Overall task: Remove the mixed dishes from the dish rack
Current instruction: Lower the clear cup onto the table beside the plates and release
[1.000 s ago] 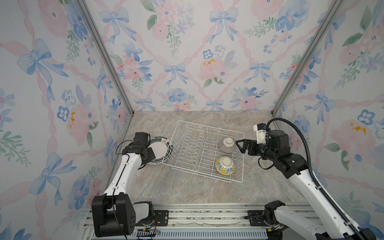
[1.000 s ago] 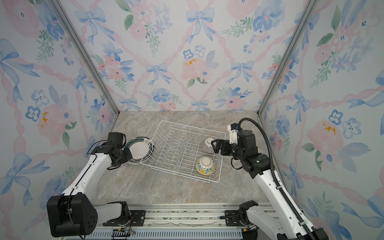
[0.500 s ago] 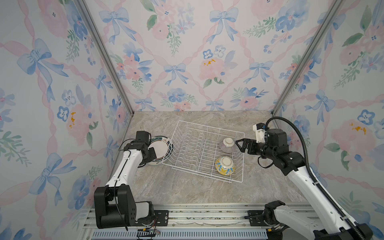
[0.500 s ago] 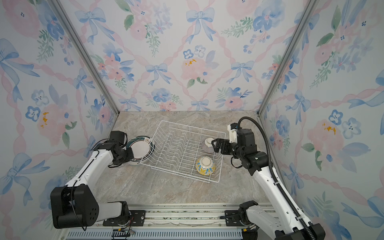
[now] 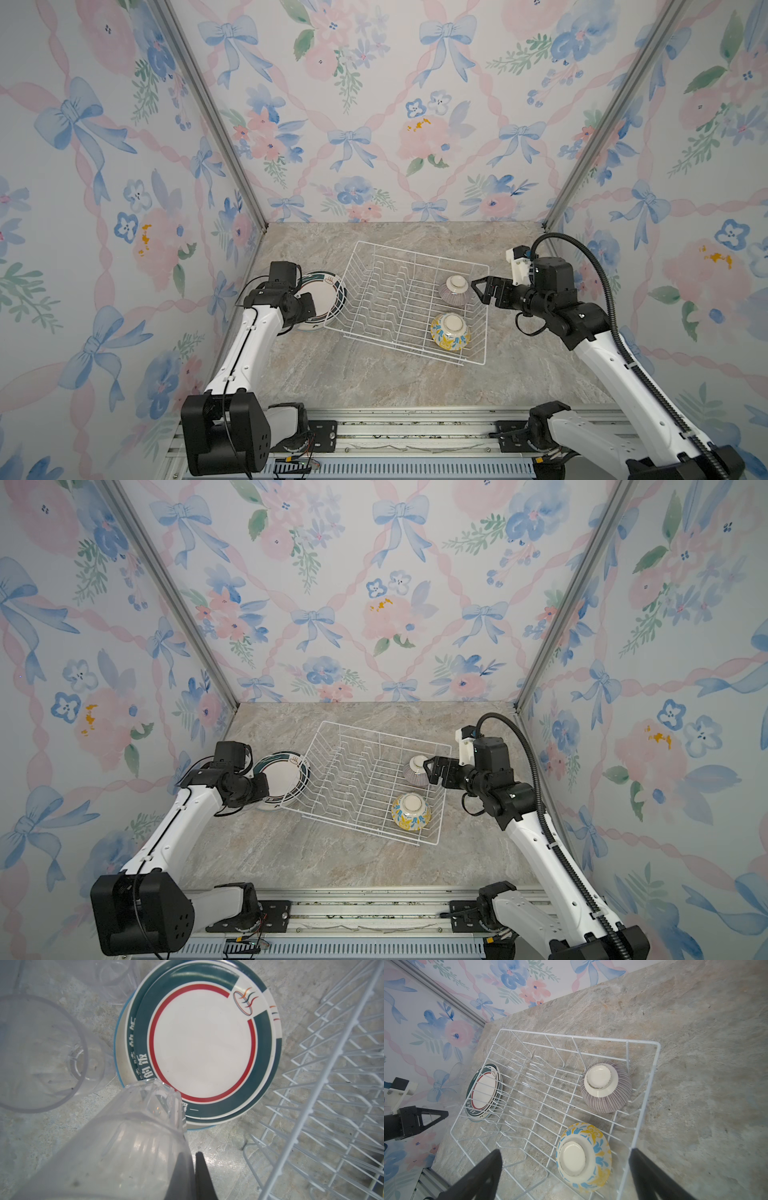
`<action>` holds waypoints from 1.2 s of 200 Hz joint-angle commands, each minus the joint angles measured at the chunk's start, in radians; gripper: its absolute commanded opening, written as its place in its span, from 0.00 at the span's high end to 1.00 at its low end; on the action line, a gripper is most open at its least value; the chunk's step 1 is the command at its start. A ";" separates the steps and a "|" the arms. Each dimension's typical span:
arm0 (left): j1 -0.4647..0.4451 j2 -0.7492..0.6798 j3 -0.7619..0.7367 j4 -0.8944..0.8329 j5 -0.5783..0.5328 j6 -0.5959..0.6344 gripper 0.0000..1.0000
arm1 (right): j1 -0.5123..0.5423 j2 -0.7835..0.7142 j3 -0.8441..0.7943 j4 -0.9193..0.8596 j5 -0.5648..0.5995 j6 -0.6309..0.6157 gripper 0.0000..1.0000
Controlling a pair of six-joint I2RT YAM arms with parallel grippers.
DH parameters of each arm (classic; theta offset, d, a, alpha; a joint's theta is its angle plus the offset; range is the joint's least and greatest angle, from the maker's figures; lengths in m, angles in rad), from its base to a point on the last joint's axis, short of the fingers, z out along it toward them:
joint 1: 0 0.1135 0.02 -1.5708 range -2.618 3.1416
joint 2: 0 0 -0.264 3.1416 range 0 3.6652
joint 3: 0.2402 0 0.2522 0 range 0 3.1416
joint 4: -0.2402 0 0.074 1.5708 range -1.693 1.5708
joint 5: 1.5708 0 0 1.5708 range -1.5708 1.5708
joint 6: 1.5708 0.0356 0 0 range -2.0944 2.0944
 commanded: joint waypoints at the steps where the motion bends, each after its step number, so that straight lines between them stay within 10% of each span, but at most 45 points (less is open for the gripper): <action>1: -0.062 -0.020 0.024 -0.025 0.006 -0.010 1.00 | -0.011 0.010 0.038 -0.022 0.013 0.004 0.03; 87: -0.120 -0.083 -0.087 -0.045 -0.020 -0.178 0.98 | -0.013 0.020 0.045 -0.033 0.016 -0.001 0.03; 211: 0.067 0.102 -0.065 -0.093 -0.024 -0.160 0.87 | -0.075 0.022 0.034 -0.037 0.001 -0.025 0.03; 240: 0.067 0.123 -0.040 -0.113 -0.034 -0.142 0.53 | -0.080 0.021 0.038 -0.041 0.014 -0.033 0.03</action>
